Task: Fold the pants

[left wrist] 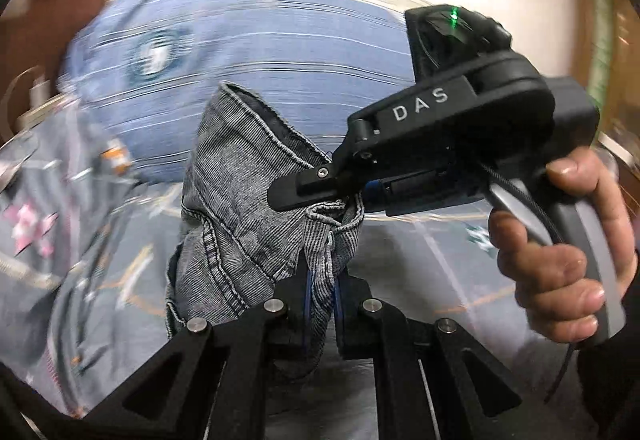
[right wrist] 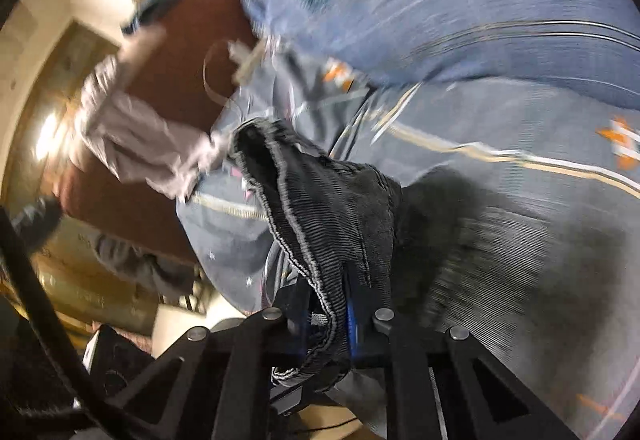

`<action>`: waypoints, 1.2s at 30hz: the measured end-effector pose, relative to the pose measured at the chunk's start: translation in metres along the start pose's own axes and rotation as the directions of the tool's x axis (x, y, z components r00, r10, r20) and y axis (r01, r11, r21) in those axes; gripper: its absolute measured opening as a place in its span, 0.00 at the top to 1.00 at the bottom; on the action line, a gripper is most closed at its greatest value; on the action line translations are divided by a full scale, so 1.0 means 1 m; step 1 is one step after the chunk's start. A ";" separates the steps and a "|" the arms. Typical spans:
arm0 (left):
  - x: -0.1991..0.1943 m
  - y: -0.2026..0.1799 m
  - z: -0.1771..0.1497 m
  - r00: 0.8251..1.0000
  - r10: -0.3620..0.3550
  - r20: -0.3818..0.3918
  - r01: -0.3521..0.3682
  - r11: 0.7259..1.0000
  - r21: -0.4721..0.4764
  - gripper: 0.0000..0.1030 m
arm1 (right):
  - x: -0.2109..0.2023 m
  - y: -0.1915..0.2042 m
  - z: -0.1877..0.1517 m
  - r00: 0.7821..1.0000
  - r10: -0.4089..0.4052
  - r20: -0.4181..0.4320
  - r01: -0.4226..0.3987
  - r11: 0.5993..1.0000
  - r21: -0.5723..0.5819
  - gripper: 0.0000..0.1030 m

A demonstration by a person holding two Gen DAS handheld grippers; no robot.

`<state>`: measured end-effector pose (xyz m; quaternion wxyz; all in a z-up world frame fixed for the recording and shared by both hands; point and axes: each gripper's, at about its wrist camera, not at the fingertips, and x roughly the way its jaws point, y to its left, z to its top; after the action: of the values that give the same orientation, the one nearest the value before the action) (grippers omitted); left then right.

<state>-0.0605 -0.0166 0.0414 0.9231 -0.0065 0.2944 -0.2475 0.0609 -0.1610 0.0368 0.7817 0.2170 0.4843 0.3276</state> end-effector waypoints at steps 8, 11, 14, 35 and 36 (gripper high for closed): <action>0.085 -0.068 -0.006 0.978 -0.074 -0.193 0.096 0.990 0.108 0.92 | -0.048 -0.136 -0.044 0.986 0.012 0.167 -0.065 0.947 0.314 0.89; 0.107 -0.072 -0.015 0.966 -0.086 -0.244 0.108 0.991 0.079 0.91 | -0.046 -0.171 -0.045 0.990 -0.039 0.139 -0.021 0.914 0.405 0.89; 0.114 -0.055 -0.022 0.947 -0.157 -0.280 0.155 0.987 -0.028 0.89 | -0.033 -0.180 -0.049 0.993 -0.088 0.074 0.046 0.896 0.441 0.89; 0.069 0.041 0.022 0.910 -0.397 -0.119 0.280 0.800 -0.530 0.28 | -0.087 -0.118 -0.053 0.916 -0.306 0.259 0.212 0.918 0.335 0.31; 0.071 0.041 0.021 0.905 -0.407 -0.125 0.282 0.794 -0.538 0.28 | -0.085 -0.120 -0.054 0.921 -0.298 0.249 0.206 0.918 0.338 0.31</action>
<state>0.0189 -0.0162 0.0139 0.7857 -0.2740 0.4494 -0.3250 0.0213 -0.3039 -0.0131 0.8382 0.3169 0.4306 0.1079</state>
